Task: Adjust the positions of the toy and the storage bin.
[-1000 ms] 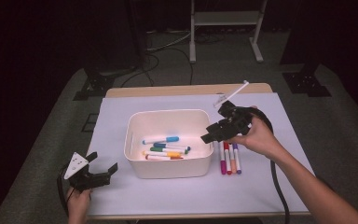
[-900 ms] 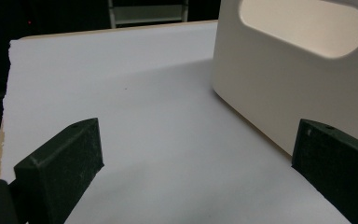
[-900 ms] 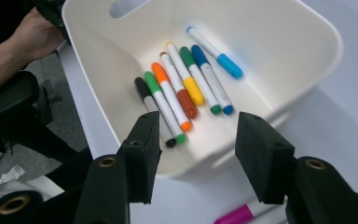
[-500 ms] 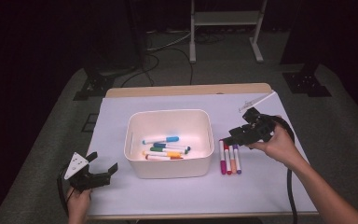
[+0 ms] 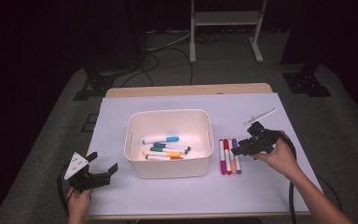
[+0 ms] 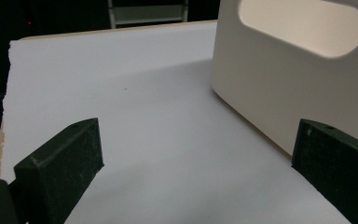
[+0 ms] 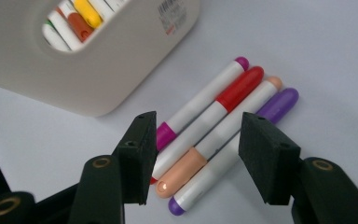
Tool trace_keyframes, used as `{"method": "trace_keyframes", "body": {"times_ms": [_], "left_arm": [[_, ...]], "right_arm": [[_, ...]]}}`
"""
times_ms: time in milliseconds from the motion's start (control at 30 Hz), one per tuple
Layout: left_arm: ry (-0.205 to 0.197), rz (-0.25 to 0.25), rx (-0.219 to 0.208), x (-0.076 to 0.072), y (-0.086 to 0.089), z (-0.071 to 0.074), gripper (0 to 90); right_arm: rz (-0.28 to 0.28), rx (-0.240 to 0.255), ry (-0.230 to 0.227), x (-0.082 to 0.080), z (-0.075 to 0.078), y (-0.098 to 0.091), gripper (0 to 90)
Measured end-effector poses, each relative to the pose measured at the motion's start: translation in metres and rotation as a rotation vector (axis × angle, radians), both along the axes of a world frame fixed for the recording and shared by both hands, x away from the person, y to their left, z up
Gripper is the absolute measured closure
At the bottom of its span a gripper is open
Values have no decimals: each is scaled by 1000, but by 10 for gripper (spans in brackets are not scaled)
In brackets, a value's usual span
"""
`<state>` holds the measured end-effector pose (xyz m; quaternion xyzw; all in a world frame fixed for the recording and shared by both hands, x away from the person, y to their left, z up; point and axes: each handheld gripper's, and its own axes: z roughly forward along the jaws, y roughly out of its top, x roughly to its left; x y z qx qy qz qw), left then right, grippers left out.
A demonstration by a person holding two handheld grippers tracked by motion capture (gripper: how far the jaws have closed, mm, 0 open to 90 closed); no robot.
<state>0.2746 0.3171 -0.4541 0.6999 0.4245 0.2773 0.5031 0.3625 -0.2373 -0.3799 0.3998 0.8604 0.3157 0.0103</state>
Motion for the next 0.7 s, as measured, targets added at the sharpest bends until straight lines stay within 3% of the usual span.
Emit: {"method": "trace_keyframes", "body": {"times_ms": [400,700], "left_arm": [[-1,-4,1,0,0,0,6],[-2,-5,2,0,0,0,6]], "right_arm": [[-66,-89,19,7,-32,2,480],[-100,-163,-3,11,-40,4,537]]}}
